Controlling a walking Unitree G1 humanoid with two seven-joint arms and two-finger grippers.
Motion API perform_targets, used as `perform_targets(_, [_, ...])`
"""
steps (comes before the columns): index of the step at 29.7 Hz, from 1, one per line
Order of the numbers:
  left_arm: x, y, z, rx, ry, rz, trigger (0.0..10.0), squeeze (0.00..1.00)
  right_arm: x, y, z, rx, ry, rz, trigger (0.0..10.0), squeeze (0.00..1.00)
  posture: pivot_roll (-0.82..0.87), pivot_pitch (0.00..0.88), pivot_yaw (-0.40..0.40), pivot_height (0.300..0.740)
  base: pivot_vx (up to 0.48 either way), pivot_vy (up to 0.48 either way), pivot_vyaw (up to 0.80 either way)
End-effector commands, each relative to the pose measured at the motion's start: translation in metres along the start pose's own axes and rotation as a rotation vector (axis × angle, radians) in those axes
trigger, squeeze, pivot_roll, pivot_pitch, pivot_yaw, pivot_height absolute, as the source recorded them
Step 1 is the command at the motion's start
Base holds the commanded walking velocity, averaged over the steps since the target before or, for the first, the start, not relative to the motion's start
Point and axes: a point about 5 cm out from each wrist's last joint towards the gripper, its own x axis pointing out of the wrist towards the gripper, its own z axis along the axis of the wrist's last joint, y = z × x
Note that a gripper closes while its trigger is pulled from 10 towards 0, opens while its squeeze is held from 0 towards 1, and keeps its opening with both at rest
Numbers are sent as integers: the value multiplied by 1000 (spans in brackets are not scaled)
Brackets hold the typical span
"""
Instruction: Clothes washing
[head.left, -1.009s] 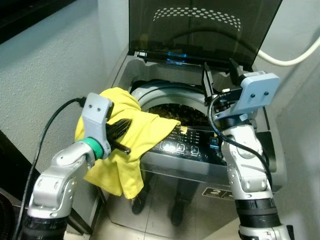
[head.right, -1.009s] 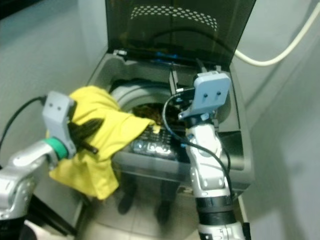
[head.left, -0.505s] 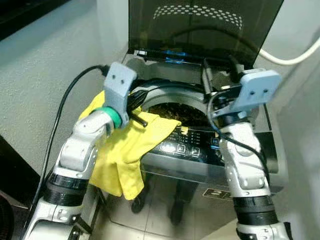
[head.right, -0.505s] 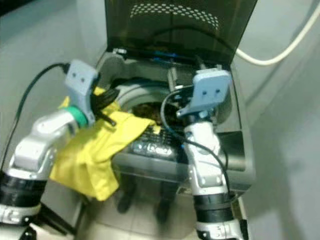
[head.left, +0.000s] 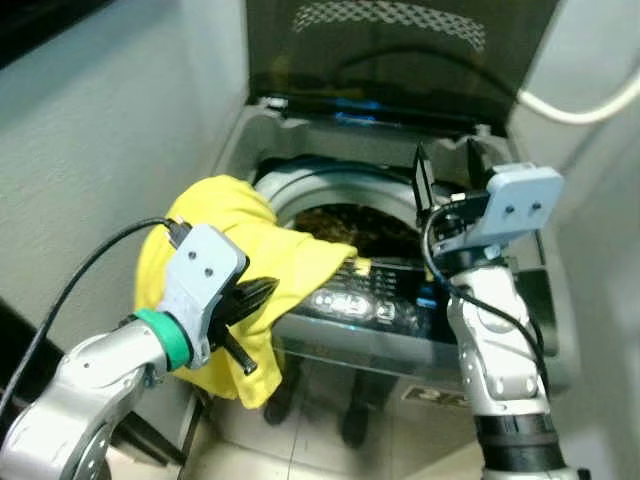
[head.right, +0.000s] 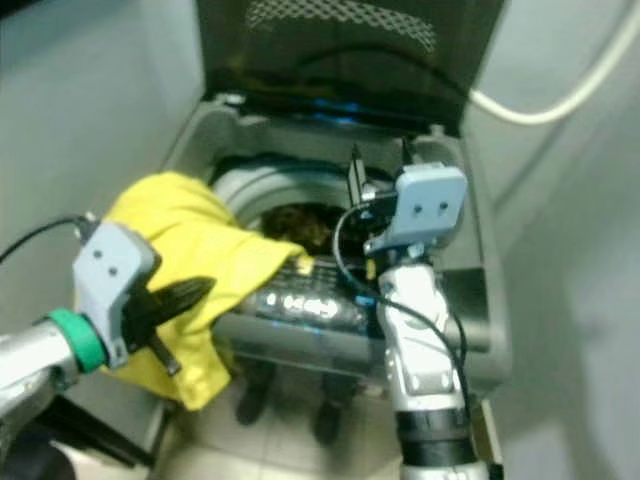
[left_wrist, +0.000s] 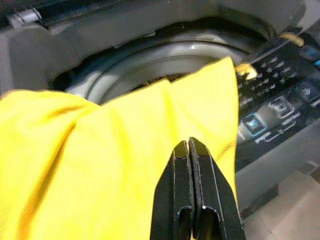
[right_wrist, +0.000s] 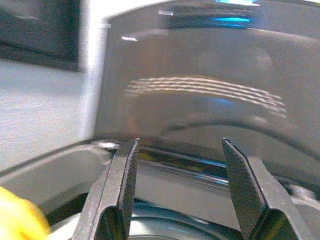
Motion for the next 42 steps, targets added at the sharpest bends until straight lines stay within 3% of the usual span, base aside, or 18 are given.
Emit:
perform_targets(1, [-6, -2, -7, -6, 31, 13, 10000, 1000, -2, 1, -4, 11, 10, 11, 10000, 0, 124, 85, 7, 740, 0, 0, 0])
perform_targets(7, [-8, 18, -27, 14, 83, 155, 10000, 1000, 0, 12, -13, 36, 30, 48, 10000, 0, 138, 74, -22, 740, 0, 0, 0])
perform_targets(25, [6, 26, -50, -27, 161, 210, 10000, 1000, -11, 9, -18, 16, 54, 20, 10000, 0, 83, 86, 23, 740, 0, 0, 0])
perform_targets(26, [5, 25, -55, -42, 174, 219, 10000, 0, -13, 9, -19, 18, 56, 16, 10000, 0, 82, 82, 26, 740, 0, 0, 0])
perform_targets(30, [4, 17, -69, -154, 212, 193, 10000, 0, -13, 12, -19, 25, 53, 15, 10000, 0, 78, 81, 31, 740, 0, 0, 0])
perform_targets(36, [2, 12, -72, -203, 218, 176, 10000, 0, -12, 13, -17, 28, 46, 15, 10000, 0, 81, 76, 39, 740, 0, 0, 0])
perform_targets(37, [1, 10, -74, -238, 220, 181, 6471, 0, -11, 13, -16, 29, 44, 12, 10000, 0, 83, 79, 41, 740, 0, 0, 0])
perform_targets(38, [-1, 9, -78, -273, 225, 191, 1569, 0, -11, 13, -17, 28, 44, 8, 10000, 0, 84, 79, 37, 740, 0, 0, 0])
perform_targets(39, [-1, 9, -78, -273, 225, 191, 1569, 0, -11, 13, -17, 28, 44, 8, 10000, 0, 84, 79, 37, 740, 0, 0, 0])
perform_targets(40, [-2, 8, -82, -304, 224, 200, 0, 0, -11, 12, -17, 29, 45, 6, 10000, 0, 84, 85, 31, 740, 0, 0, 0])
perform_targets(42, [-2, 8, -82, -304, 224, 200, 0, 0, -11, 12, -17, 29, 45, 6, 10000, 0, 84, 85, 31, 740, 0, 0, 0])
